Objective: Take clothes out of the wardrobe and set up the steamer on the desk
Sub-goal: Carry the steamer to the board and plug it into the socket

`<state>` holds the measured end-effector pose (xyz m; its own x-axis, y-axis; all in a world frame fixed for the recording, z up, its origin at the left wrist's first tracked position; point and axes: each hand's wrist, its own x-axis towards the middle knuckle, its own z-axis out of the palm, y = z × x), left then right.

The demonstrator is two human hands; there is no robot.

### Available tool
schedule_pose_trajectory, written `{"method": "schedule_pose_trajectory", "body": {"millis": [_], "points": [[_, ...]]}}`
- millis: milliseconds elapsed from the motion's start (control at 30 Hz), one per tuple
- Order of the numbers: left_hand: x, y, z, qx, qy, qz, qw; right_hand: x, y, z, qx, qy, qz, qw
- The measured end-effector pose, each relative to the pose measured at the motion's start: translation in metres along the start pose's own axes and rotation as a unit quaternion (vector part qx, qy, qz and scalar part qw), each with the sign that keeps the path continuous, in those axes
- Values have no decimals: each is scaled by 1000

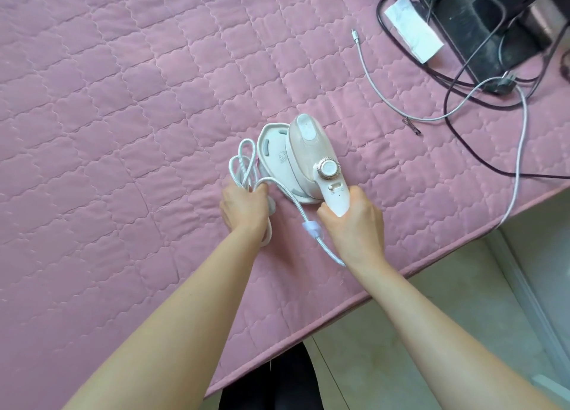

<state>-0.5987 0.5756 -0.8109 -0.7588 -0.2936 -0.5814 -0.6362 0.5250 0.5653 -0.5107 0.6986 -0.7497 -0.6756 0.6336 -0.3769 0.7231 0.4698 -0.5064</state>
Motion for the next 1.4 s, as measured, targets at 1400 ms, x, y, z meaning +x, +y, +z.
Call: {"method": "schedule_pose_trajectory", "body": {"millis": [1400], "points": [[-50, 1, -74, -189, -18, -131, 973, -38, -29, -57, 49, 6, -18, 999]]}}
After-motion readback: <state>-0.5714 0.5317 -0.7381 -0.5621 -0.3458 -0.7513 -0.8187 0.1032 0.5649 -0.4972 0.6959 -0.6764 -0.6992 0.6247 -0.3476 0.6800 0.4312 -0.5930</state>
